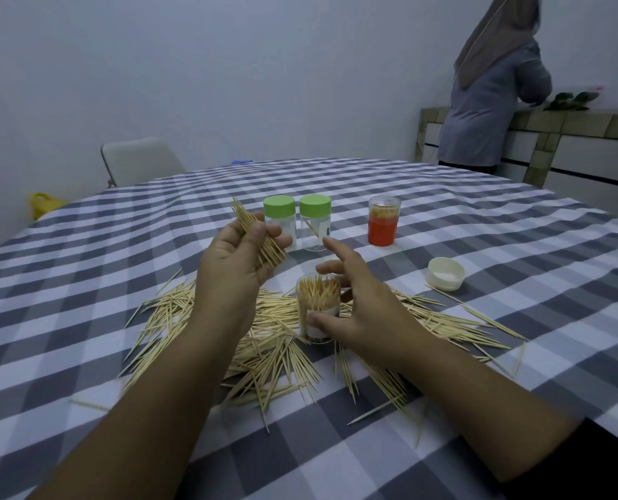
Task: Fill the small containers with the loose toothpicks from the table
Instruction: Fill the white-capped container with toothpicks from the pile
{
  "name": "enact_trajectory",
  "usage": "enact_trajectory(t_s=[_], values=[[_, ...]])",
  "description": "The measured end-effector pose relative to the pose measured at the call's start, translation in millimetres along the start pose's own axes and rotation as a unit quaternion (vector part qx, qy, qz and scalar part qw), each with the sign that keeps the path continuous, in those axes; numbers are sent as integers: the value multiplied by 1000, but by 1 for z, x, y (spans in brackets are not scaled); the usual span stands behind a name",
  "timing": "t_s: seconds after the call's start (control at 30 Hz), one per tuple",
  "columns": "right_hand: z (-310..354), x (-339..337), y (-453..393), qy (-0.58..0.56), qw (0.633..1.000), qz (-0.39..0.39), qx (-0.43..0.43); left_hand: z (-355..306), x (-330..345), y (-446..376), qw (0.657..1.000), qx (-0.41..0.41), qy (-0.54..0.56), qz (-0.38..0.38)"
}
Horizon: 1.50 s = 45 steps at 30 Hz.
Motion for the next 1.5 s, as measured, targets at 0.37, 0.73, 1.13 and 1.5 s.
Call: enact_trajectory(t_s=[0.37,0.73,1.13,1.5], values=[[1,2,0,-39,999,0,1,21,16,14,991,-39,-93,90],[-3,-2,-2,-30,999,-16,5,32,17,15,976,-97,-150,121],[1,-6,2,-37,999,7,-6,22,-1,10,909,-217,-243,260],[12,5,-5,19,986,-107,-123,31,10,16,819,-99,-484,291]])
Point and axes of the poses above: each hand's wrist, its own y-axis away from the middle knuckle, its own x-axis out of the palm, z = x × y, the point moved 3 cm from there along -y, towards the middle knuckle, and after that the axes turned 2 degrees about z, right-handed, at the moved point
